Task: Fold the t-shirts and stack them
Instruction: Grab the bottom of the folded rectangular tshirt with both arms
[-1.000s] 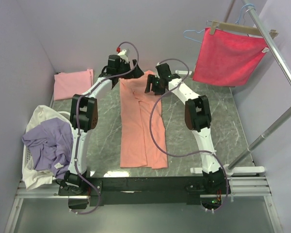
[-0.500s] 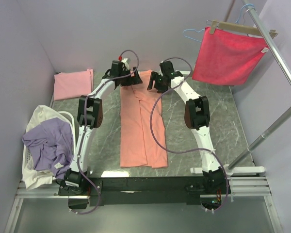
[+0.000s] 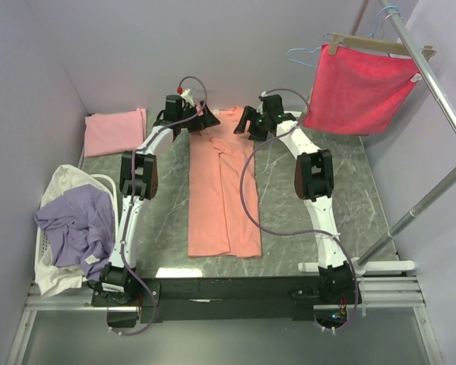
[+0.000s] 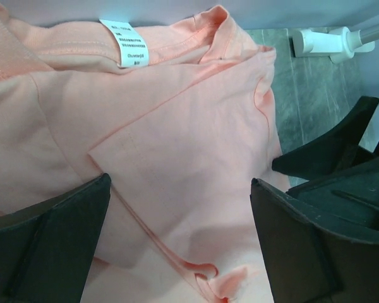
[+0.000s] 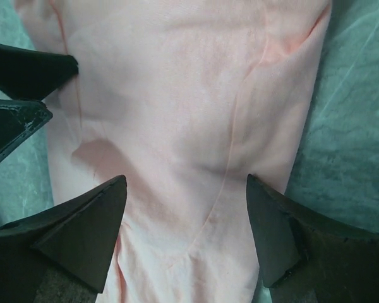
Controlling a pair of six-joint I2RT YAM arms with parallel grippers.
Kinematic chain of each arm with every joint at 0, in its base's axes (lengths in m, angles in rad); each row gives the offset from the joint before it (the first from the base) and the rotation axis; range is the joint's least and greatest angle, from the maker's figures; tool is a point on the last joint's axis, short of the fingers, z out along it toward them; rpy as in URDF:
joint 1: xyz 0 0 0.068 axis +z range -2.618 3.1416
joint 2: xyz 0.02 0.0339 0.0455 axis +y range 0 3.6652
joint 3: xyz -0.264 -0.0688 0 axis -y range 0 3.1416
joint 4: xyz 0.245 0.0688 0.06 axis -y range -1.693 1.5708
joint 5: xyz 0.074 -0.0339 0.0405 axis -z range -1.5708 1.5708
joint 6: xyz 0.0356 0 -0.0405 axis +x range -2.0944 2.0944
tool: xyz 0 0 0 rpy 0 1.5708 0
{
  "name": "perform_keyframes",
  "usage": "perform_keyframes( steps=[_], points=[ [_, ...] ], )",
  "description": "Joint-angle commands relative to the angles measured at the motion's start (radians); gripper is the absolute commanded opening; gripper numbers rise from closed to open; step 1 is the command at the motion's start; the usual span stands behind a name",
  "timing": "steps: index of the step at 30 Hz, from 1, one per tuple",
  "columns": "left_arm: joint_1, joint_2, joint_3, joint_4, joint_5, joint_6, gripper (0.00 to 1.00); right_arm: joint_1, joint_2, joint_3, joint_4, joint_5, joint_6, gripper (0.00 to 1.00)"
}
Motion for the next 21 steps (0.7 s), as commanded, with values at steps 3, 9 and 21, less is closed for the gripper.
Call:
perform_keyframes(
  steps=[3, 9, 21],
  points=[
    [-0.026, -0.241, -0.183, 0.155, -0.111, 0.106, 1.00, -0.005, -0.259, -0.265, 0.253, 0.037, -0.078, 0.86],
    [-0.035, -0.465, -0.317, 0.139, -0.194, 0.117, 0.99, 0.012, -0.373, -0.316, 0.181, 0.000, -0.102, 0.87],
    [-0.197, -0.973, -1.130, 0.024, -0.525, 0.023, 0.99, 0.069, -0.880, -1.128, 0.257, 0.068, -0.017, 0.82]
  ],
)
